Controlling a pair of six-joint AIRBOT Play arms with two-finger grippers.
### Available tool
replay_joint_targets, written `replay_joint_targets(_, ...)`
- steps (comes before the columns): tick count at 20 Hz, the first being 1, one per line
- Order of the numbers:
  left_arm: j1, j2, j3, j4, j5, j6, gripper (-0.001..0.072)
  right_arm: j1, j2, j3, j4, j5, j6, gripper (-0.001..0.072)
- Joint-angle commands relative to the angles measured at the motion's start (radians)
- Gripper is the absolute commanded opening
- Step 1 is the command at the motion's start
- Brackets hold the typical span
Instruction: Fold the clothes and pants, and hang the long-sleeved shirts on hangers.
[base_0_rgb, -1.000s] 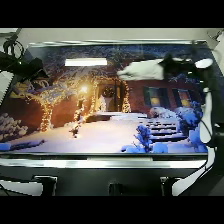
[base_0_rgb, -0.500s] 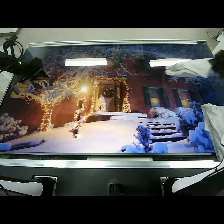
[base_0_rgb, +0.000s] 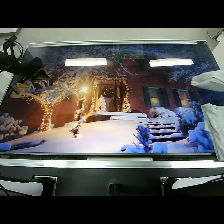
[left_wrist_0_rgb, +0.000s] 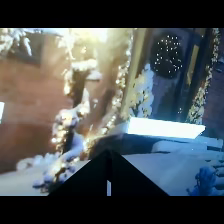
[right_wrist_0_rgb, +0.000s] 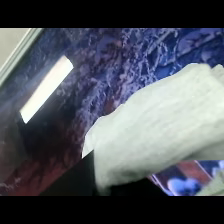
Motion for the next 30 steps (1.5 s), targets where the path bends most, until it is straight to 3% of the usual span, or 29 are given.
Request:
replay_joint_targets(1,-0.013,0.000,0.000,-0.002,0.000,-0.005,0.0016,-0.018,0.071,0.001,-0.112,0.086,-0.016,0.0035)
replay_joint_targets(11,-0.059,0.000,0.000,-0.018,0.000,-0.001,0.0016,-0.018,0.119,0.001,-0.314,0.135,0.008,0.0035)
replay_joint_targets(26,-0.096,-0.018,0.000,-0.018,0.000,-0.027,0.0016,-0.018,0.158,0.001,-0.655,0.520,0.112,0.0035)
replay_joint_targets(30,-0.096,-0.021,0.000,-0.018,0.000,-0.027,0.0016,-0.018,0.158,-0.009,-0.770,0.561,0.135,0.0035)
